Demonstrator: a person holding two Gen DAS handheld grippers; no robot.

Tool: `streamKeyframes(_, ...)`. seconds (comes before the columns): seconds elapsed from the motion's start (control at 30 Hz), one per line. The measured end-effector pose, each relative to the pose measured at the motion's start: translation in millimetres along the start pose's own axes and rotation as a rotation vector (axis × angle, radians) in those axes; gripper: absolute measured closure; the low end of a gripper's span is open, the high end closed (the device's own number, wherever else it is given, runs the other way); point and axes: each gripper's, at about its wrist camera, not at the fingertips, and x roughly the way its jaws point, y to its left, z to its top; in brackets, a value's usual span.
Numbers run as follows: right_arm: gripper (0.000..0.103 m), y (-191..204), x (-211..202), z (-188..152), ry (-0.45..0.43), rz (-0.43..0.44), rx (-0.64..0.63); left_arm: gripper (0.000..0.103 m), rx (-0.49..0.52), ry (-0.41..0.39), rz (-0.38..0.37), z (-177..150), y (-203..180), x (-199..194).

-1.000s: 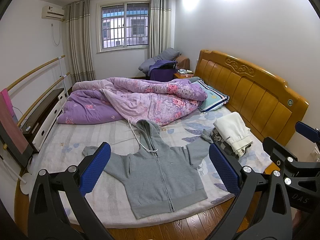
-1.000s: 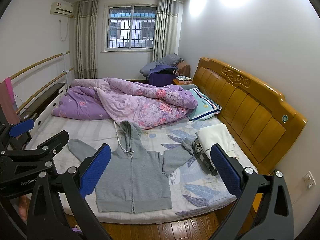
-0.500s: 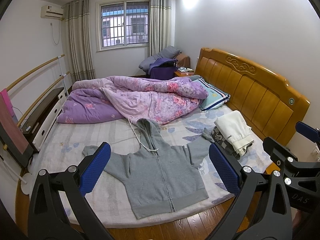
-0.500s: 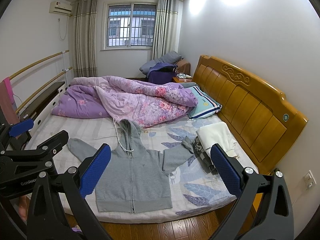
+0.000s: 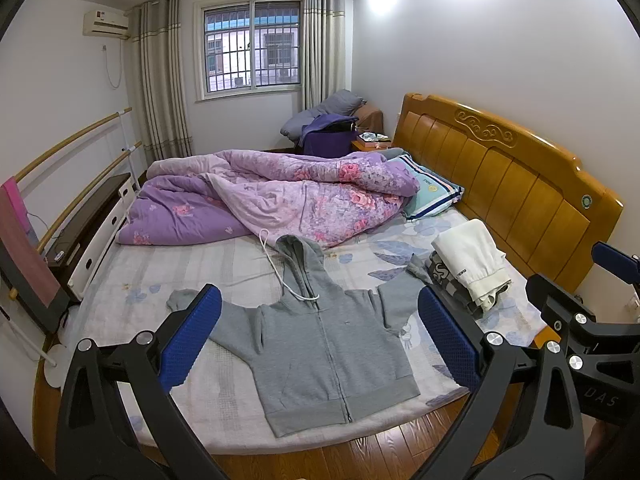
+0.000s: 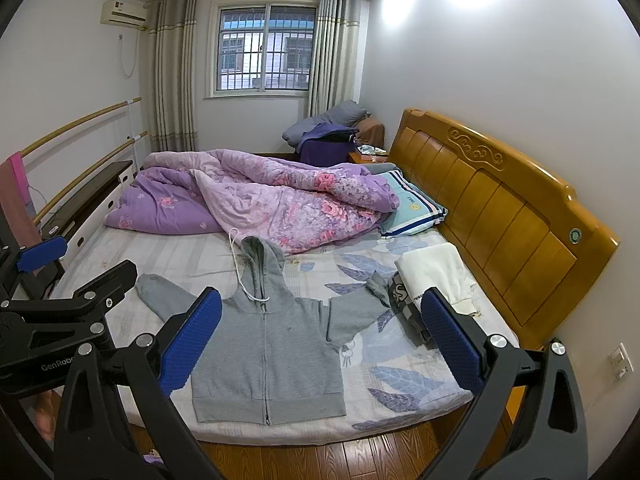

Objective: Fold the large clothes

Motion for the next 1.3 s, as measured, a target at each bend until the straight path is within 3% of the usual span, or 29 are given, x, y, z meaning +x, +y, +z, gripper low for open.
streamKeyframes(1.3, 0.007, -0.8, 14.2, -1.1, 0.019, 0.013, -0.003, 0.005, 0.001, 0.011, 0.002, -5.4, 8.5, 1.1)
